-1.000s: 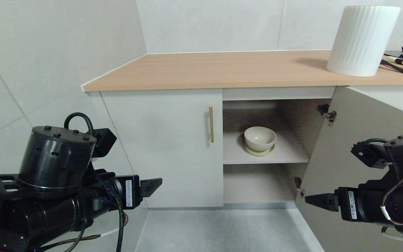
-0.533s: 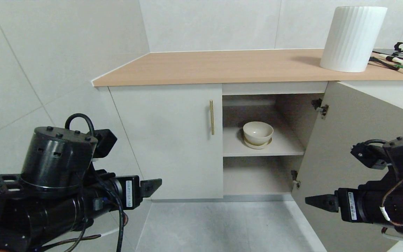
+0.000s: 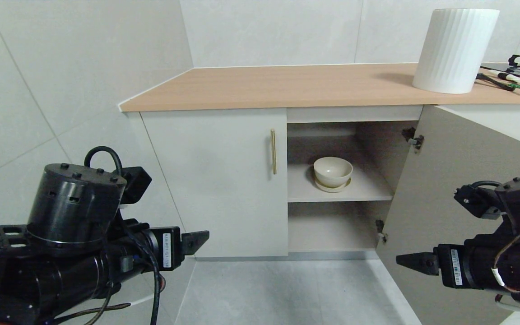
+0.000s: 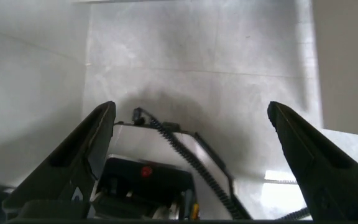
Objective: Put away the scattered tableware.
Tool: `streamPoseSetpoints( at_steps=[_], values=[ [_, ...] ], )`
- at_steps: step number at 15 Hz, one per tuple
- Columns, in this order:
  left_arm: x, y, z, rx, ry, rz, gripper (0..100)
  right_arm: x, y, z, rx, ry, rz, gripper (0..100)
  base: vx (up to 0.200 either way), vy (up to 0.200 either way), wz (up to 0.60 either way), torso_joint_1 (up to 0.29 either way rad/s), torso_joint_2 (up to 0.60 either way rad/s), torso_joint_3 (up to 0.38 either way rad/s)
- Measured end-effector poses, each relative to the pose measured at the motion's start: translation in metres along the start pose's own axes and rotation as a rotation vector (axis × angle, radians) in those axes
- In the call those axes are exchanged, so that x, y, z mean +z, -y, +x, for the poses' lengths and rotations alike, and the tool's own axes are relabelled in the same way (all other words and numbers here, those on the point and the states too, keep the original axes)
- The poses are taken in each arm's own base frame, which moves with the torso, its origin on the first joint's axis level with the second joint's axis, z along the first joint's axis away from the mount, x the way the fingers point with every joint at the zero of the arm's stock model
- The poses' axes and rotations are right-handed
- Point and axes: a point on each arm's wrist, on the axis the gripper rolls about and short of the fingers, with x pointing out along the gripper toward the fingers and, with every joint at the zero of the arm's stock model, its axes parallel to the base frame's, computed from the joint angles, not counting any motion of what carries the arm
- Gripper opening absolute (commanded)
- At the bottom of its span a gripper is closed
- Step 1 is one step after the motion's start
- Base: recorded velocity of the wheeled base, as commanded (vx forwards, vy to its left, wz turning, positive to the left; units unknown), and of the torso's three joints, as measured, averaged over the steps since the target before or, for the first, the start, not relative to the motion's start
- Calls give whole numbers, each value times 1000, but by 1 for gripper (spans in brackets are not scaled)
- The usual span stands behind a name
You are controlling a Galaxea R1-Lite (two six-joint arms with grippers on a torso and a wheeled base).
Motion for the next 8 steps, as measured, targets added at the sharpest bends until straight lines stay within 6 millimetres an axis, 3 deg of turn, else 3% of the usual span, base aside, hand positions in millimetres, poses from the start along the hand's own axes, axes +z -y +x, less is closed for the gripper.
streamPoseSetpoints(
  at_steps=[8],
  values=[
    [-1, 0, 2, 5, -7, 2, 100, -5, 6, -21, -45, -76, -71, 100, 0, -200, 0, 2, 2, 4]
  ],
)
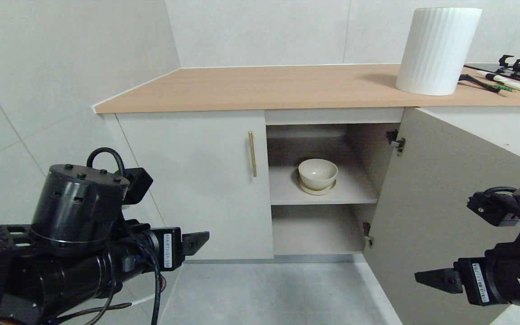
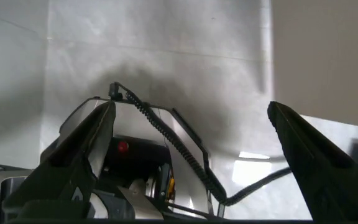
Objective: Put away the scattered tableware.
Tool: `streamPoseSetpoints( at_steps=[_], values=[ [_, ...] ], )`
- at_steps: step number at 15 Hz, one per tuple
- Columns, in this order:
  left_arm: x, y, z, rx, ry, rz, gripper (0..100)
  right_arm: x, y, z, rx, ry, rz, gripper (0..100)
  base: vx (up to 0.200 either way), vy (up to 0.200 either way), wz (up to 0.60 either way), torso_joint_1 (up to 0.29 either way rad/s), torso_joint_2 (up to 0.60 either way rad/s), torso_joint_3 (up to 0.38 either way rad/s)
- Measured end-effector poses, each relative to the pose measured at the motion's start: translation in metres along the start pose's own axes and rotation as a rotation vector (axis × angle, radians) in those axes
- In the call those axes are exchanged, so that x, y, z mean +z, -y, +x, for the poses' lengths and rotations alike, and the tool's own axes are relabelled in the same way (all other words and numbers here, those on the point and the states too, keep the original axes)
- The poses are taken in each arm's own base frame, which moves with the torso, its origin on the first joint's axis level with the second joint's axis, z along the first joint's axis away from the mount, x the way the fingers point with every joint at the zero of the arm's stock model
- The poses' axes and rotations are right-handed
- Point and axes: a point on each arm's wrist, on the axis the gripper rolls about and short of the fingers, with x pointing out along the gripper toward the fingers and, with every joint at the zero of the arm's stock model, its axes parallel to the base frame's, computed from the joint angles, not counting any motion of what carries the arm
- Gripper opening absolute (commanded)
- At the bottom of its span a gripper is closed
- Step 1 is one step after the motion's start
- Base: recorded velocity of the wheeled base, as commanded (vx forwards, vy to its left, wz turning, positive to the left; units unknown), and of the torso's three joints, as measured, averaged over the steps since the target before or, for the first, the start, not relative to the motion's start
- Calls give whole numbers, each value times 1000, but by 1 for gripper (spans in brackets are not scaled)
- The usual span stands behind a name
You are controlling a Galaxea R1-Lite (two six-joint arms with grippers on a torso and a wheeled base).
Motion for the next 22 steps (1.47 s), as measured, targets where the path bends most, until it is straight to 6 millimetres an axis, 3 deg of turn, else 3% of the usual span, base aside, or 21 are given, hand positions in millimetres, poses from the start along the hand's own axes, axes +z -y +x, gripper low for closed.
streamPoseSetpoints(
  at_steps=[5, 13, 22],
  values=[
    [0, 0, 0, 0, -2, 1, 100, -6, 3, -7, -28, -62, -32, 100, 0, -200, 0, 1, 1, 1],
    [-2, 0, 2, 2, -7, 3, 100, -14, 17, -74, -66, -96, -115, 100, 0, 0, 0, 0, 0, 0],
    [-2, 0, 3, 2, -9, 3, 100, 2, 50, -76, -371, -50, -10, 100, 0, 0, 0, 0, 0, 0]
  ],
)
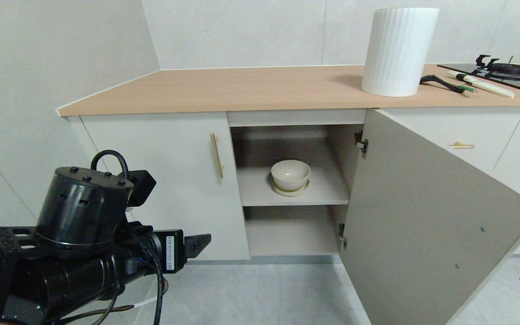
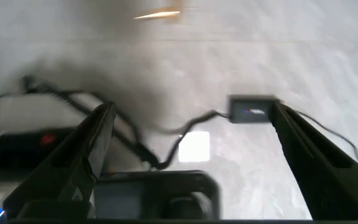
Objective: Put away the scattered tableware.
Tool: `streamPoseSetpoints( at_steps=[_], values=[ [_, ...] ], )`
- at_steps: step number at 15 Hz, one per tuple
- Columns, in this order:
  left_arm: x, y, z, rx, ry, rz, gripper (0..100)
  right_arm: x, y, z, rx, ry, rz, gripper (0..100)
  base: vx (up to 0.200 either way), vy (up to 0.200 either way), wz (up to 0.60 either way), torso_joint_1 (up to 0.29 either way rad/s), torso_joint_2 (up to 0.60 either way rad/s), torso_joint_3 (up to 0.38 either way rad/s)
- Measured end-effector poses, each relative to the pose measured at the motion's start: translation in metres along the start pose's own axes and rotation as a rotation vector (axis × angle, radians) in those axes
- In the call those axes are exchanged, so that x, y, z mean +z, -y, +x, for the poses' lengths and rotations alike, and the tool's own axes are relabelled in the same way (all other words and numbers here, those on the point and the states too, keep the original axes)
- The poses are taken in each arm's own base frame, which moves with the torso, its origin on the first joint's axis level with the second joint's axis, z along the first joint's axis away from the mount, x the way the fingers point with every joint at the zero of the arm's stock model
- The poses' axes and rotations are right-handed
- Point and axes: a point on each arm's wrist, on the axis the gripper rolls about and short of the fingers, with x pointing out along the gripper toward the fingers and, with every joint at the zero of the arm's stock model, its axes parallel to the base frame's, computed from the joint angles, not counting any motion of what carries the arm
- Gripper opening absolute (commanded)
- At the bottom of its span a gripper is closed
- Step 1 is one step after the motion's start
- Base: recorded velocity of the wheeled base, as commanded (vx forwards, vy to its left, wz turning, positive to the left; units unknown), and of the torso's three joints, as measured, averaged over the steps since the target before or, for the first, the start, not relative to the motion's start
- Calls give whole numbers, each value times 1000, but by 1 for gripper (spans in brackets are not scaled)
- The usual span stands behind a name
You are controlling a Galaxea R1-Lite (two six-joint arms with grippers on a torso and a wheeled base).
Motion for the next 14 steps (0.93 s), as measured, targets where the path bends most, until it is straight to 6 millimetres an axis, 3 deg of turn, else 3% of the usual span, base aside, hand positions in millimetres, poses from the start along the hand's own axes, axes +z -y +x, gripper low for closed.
streamPoseSetpoints(
  at_steps=[4, 10, 14],
  values=[
    [0, 0, 0, 0, -2, 0, 100, 11, 13, 9, -79, 28, 67, 100, 0, 0, 0, 0, 0, 0],
    [0, 0, 0, 1, -2, -1, 100, 39, 26, 51, -149, 60, 192, 100, 0, 0, 0, 0, 0, 0],
    [0, 0, 0, 1, -2, -1, 100, 46, 27, 69, -153, 55, 237, 100, 0, 0, 0, 0, 0, 0]
  ],
)
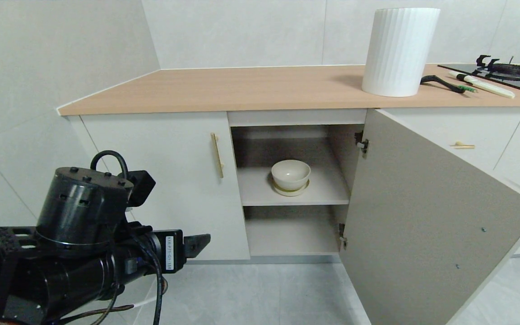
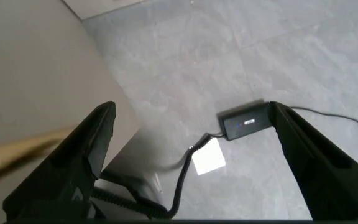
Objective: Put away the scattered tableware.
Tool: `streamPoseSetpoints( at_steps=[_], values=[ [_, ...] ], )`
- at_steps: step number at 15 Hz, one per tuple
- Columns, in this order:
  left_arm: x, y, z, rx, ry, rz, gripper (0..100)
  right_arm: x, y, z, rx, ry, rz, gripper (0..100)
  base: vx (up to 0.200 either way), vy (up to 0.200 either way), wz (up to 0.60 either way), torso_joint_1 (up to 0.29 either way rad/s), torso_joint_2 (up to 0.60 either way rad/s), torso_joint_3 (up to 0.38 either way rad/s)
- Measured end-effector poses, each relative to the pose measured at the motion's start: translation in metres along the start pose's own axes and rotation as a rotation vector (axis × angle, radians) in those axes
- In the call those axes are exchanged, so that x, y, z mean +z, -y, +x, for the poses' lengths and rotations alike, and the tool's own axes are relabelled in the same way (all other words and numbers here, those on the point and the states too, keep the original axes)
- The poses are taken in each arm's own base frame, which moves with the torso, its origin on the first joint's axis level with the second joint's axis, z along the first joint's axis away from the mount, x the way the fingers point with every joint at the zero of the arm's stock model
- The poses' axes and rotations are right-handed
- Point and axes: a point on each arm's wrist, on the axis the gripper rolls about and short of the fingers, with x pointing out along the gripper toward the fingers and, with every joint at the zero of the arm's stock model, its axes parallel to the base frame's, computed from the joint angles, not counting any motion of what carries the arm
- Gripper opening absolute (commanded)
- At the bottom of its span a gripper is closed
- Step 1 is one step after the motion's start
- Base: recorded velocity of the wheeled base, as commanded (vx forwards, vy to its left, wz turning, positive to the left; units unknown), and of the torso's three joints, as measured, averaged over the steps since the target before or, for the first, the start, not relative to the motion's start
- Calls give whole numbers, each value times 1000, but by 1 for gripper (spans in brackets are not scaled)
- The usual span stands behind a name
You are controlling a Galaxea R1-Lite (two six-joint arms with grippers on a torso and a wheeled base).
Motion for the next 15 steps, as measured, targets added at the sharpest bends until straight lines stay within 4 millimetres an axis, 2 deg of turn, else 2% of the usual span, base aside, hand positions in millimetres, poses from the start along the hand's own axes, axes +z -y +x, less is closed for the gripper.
streamPoseSetpoints(
  at_steps=[4, 8, 15],
  values=[
    [0, 0, 0, -1, 1, 0, 100, 0, -6, 7, 49, -26, 17, 100, 0, 0, 0, 0, 0, 0],
    [0, 0, -1, -2, 3, -1, 100, -5, -22, 6, 105, -43, 4, 100, 0, 0, 0, 0, 0, 0],
    [1, 0, -2, -3, 5, -2, 100, -18, -65, -3, 274, 18, -27, 100, 0, 0, 0, 0, 0, 0]
  ],
)
